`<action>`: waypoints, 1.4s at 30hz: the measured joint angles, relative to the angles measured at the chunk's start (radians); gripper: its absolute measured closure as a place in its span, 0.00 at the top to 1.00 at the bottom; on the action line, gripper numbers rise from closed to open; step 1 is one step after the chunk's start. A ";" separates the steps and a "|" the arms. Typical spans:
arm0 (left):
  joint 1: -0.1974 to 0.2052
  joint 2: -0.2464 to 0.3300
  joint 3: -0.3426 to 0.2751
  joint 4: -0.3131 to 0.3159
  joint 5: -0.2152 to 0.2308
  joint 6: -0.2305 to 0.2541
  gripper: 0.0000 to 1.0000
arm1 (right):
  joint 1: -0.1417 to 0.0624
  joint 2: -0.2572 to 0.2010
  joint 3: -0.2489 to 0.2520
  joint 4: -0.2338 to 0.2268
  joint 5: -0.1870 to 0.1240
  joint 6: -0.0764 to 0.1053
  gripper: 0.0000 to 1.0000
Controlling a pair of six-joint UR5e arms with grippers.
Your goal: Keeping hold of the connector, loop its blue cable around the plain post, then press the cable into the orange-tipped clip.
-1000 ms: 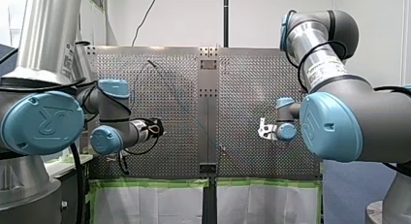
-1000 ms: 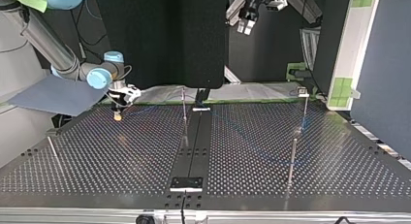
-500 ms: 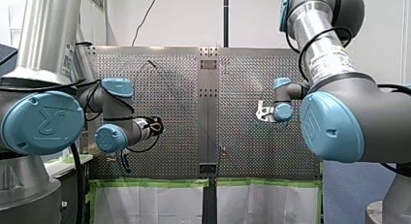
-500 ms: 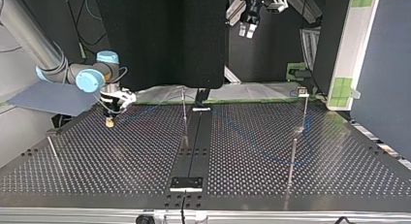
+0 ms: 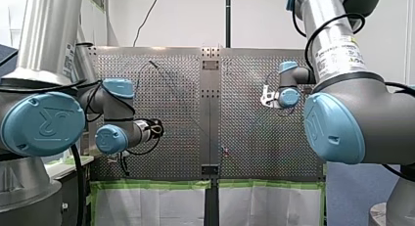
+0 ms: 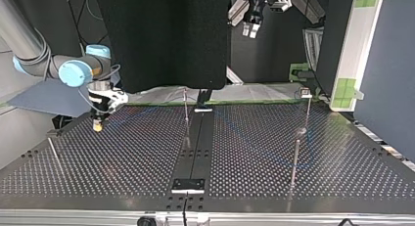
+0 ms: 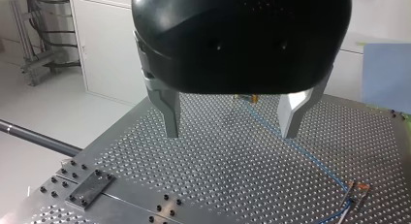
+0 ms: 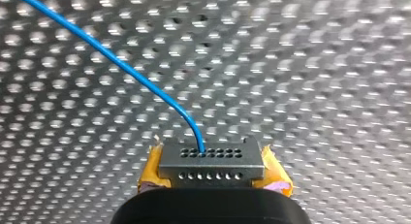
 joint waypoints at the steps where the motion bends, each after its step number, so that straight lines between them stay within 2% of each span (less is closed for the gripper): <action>1: 0.000 0.000 0.000 -0.003 0.000 0.001 1.00 | 0.000 -0.012 0.004 -0.002 -0.002 -0.001 0.00; 6: 0.000 0.000 0.000 -0.019 0.000 0.014 1.00 | -0.004 -0.057 0.019 -0.018 -0.011 -0.001 0.00; 13: 0.000 0.000 0.000 -0.024 0.000 0.018 1.00 | -0.010 -0.119 0.076 -0.080 -0.066 0.011 0.00; 17: 0.000 0.000 0.000 -0.026 0.001 0.019 1.00 | -0.008 -0.110 0.095 -0.115 -0.094 0.005 0.00; 21: 0.000 0.000 0.000 -0.028 0.001 0.019 1.00 | -0.010 -0.084 0.114 -0.134 -0.097 -0.014 0.00; 27: 0.000 0.000 0.000 -0.032 0.005 0.019 1.00 | -0.030 -0.068 0.172 -0.189 -0.109 -0.009 0.00; 30: 0.000 0.000 0.000 -0.033 0.014 0.019 1.00 | -0.038 -0.067 0.203 -0.220 -0.112 -0.024 0.00; 35: 0.000 0.000 0.008 -0.033 0.026 0.022 1.00 | -0.045 -0.067 0.257 -0.273 -0.114 -0.067 0.00; 37: 0.000 0.000 0.011 -0.037 0.027 0.023 1.00 | -0.044 -0.066 0.272 -0.286 -0.119 -0.074 0.00; 42: 0.000 0.000 0.013 -0.041 0.026 0.025 1.00 | -0.040 -0.066 0.282 -0.292 -0.135 -0.078 0.00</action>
